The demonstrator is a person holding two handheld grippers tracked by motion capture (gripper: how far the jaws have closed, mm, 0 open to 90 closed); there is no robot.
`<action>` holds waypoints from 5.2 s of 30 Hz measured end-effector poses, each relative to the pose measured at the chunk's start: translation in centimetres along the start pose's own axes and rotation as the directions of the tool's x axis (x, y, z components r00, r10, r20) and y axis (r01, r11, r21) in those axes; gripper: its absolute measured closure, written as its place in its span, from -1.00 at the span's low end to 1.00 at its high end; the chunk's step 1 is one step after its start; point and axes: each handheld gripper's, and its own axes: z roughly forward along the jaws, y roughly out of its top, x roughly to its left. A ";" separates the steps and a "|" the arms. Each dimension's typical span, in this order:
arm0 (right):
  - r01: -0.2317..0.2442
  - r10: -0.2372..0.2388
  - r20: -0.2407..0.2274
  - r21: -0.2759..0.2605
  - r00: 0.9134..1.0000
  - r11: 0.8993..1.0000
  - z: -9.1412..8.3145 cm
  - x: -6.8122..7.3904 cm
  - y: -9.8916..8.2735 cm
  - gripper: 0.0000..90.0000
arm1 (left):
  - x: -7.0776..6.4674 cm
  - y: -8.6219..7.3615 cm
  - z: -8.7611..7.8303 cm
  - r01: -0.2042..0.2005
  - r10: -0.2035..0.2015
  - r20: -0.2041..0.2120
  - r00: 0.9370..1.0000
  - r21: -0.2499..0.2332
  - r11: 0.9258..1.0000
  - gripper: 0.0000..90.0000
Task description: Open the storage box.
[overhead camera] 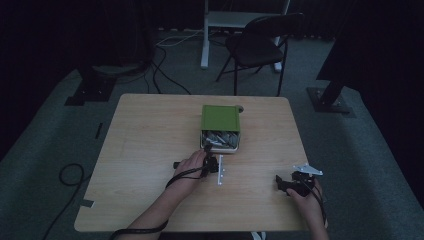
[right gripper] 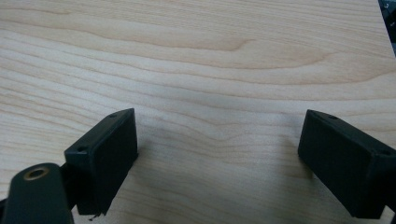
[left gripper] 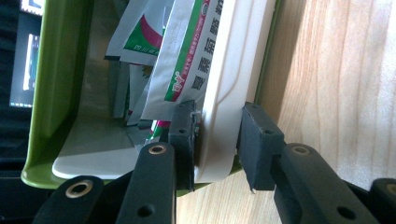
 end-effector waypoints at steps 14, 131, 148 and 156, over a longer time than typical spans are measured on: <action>0.000 0.000 0.000 0.000 1.000 1.000 0.0 0.0 0.0 -0.74 | -0.2 0.1 -0.9 -0.009 0.009 0.012 1.000 0.008 1.000 0.55; 0.001 -0.001 0.000 -0.001 1.000 1.000 0.0 0.0 0.0 -0.74 | -1.8 -0.8 -10.1 0.215 -0.186 0.212 0.959 -0.121 0.969 0.41; 0.001 -0.001 0.000 -0.001 1.000 1.000 0.0 0.0 0.0 -0.74 | 0.1 -3.2 -12.3 0.476 -0.406 0.322 0.855 -0.178 0.861 0.37; 0.001 -0.001 0.000 -0.001 1.000 1.000 0.0 0.0 0.0 -0.74 | 0.4 -5.4 -12.6 0.595 -0.485 0.399 0.778 -0.221 0.773 0.37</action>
